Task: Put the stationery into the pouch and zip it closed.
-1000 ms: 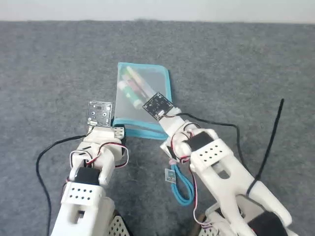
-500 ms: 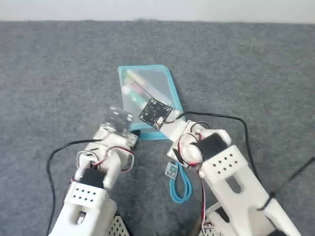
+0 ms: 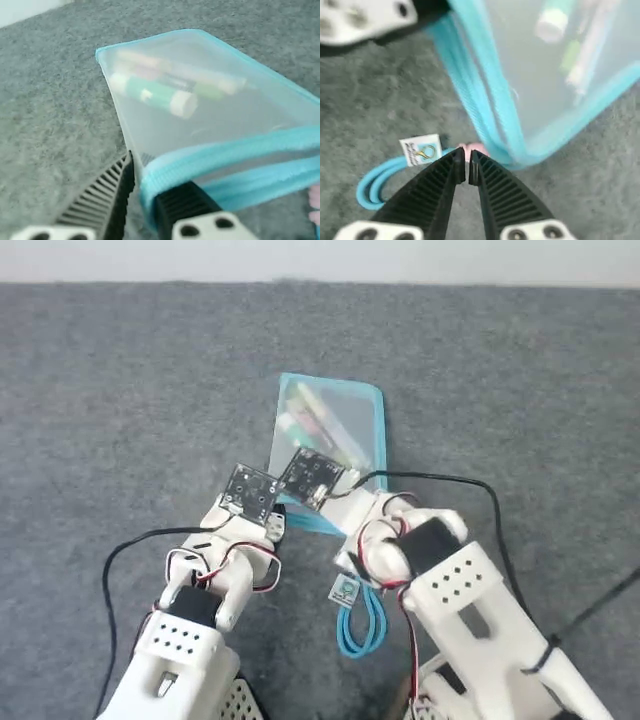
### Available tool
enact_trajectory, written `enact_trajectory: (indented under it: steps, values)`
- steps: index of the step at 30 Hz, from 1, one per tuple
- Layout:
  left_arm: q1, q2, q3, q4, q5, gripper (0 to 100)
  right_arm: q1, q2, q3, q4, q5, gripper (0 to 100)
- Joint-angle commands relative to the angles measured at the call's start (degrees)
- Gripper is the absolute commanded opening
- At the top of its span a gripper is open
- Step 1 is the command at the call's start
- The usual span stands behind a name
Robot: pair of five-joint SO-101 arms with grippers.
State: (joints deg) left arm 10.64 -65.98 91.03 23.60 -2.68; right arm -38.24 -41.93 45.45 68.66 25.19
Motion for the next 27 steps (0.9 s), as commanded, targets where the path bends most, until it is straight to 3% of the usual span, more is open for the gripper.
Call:
enact_trajectory:
  steps: [1, 5, 10, 12, 17, 22, 27]
  values:
    - [0.2, -0.5, -3.6, 0.8, 3.0, 1, -4.3, -6.7, -3.1, 0.7, -1.4, 0.6]
    - [-3.6, -0.6, -4.2, 0.6, 5.5, 1, -6.2, -15.1, -0.8, 0.7, -1.3, 0.6]
    - [-11.5, -0.6, -5.8, 0.7, 9.9, 1, 2.6, -14.6, 2.7, 0.1, -7.3, 1.7]
    - [-13.0, -0.6, -6.5, 0.7, 11.1, 1, 4.4, -10.5, 2.5, 0.0, -7.9, 6.4]
    - [-16.1, -0.6, -6.6, 0.7, 12.3, 1, 1.1, 1.2, 2.6, -6.5, -11.7, 17.3]
    - [-15.8, -0.6, -6.6, 0.7, 12.0, 1, -5.1, 10.2, 2.8, -10.1, -12.4, 14.3]
    - [-15.7, -0.6, -6.6, 0.7, 11.9, 1, -5.5, 17.2, 2.8, -16.0, -16.5, 13.9]
